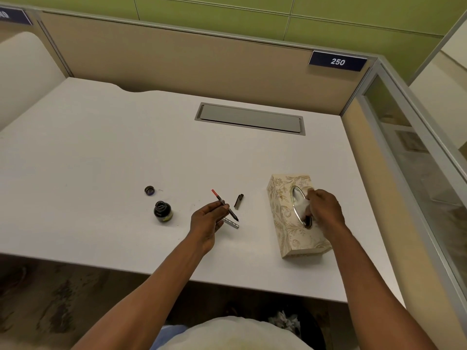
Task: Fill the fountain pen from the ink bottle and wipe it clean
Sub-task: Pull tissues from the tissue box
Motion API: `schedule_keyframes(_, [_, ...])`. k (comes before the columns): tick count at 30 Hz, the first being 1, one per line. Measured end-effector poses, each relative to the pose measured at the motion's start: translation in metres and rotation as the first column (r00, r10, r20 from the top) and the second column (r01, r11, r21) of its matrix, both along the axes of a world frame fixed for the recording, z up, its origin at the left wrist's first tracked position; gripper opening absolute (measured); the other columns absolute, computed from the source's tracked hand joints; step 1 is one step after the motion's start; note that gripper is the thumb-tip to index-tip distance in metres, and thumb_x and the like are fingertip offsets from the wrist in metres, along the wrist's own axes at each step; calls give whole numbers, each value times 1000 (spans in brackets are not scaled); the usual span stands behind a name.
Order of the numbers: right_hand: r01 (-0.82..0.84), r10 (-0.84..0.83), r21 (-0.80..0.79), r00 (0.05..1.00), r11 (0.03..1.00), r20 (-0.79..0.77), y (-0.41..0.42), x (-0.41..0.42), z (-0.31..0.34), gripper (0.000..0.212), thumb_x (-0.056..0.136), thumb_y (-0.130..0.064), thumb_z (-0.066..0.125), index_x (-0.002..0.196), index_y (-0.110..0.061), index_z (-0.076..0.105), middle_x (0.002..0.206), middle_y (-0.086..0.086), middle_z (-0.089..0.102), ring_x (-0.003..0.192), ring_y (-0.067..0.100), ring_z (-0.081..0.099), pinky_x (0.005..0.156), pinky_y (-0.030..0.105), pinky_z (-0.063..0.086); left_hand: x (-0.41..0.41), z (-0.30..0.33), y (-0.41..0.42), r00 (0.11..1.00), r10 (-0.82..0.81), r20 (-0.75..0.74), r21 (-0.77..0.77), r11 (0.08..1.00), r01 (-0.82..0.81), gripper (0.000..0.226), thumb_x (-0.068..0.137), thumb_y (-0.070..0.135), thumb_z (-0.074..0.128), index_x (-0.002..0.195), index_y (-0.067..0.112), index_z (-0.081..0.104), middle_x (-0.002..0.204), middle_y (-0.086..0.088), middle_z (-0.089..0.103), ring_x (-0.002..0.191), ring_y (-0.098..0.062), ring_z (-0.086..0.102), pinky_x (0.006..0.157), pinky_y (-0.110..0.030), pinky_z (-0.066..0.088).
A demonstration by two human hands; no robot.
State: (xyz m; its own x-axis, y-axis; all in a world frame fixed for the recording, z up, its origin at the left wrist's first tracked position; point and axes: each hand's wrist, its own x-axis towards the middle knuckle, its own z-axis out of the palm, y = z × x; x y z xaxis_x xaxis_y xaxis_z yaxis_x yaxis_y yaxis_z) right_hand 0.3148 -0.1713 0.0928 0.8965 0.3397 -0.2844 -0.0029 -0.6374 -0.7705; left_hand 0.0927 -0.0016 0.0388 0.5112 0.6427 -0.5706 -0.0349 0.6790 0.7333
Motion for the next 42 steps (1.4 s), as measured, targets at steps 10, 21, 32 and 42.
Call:
schedule_keyframes(10, [-105, 86, -132, 986, 986, -143, -3, 10, 12, 25, 83, -29, 82, 89, -5, 77, 67, 11, 68, 46, 18, 57, 45, 23, 45, 3, 2, 3, 1000, -1, 1, 6, 1000, 1, 21, 86, 6, 74, 105, 13, 73, 100, 0, 76, 88, -9, 72, 83, -28, 46])
schedule_keyframes(21, [-159, 306, -573, 936, 804, 170, 16, 2, -5, 71, 53, -84, 73, 72, -16, 63, 75, 4, 69, 80, 27, 69, 60, 28, 48, 4, 1, 2, 1000, 1, 0, 7, 1000, -1, 23, 86, 5, 74, 108, 11, 72, 102, -1, 76, 88, -9, 73, 82, -27, 47])
schedule_keyframes(32, [72, -62, -69, 988, 995, 139, 6, 8, 1, 23, 81, -37, 80, 75, -16, 70, 85, 6, 75, 87, 29, 69, 77, 36, 54, -3, 1, 6, 1000, 9, -2, 1, 1000, -9, 18, 84, 6, 75, 99, 16, 74, 98, 0, 76, 79, -6, 72, 84, -28, 45])
schedule_keyframes(42, [16, -43, 135, 978, 991, 202, 10, 25, 21, 25, 82, -36, 81, 86, -14, 71, 67, -1, 56, 65, 15, 55, 68, 32, 51, -2, 5, 2, 1000, -7, 14, 10, 1000, 7, 19, 84, 5, 75, 101, 15, 74, 98, 0, 76, 77, -3, 74, 84, -28, 46])
